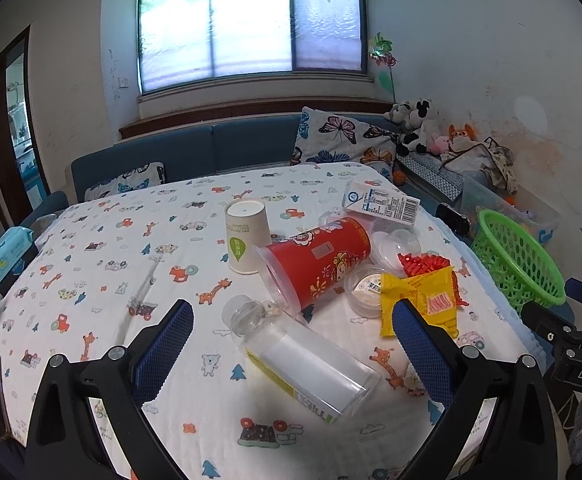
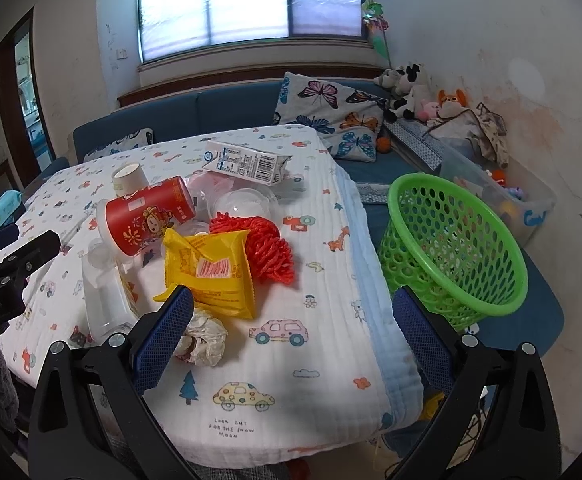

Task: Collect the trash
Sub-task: 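Move both tools toward the trash items on the table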

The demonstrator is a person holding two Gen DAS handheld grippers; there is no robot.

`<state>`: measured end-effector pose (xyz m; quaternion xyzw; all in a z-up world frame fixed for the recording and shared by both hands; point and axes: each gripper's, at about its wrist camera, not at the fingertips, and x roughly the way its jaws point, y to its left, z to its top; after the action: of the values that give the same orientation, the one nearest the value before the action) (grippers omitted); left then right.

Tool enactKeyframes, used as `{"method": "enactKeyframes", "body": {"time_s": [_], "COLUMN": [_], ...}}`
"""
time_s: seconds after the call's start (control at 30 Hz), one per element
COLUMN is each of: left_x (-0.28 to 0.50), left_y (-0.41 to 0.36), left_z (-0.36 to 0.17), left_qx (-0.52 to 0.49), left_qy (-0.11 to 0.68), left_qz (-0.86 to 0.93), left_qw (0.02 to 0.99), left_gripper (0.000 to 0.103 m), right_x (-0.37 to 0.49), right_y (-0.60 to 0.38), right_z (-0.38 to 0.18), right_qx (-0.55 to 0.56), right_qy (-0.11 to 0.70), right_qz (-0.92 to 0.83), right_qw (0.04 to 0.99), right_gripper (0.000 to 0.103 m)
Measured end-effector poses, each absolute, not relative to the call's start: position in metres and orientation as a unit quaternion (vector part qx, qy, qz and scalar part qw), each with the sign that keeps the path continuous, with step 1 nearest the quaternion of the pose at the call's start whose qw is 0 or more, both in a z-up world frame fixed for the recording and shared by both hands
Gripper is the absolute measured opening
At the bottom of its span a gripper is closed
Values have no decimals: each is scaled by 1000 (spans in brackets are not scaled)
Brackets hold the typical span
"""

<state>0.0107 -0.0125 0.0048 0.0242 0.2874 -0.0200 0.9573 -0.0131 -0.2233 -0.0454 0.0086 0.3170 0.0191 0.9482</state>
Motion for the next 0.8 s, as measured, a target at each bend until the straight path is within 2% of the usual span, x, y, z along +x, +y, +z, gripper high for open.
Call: {"method": "enactKeyframes", "body": {"time_s": [0.8], "left_x": [17], "left_y": [-14], "left_z": [11], "left_qx": [25], "left_qy": [287], "left_qz": [-21], "left_qw": [957], "left_gripper": [97], "right_x": [-9], "right_y": [-221], "right_z": [-46], "right_qx": [8], "right_qy": [319], "right_qz": [21], "right_qw": [947], "right_gripper": [99]}}
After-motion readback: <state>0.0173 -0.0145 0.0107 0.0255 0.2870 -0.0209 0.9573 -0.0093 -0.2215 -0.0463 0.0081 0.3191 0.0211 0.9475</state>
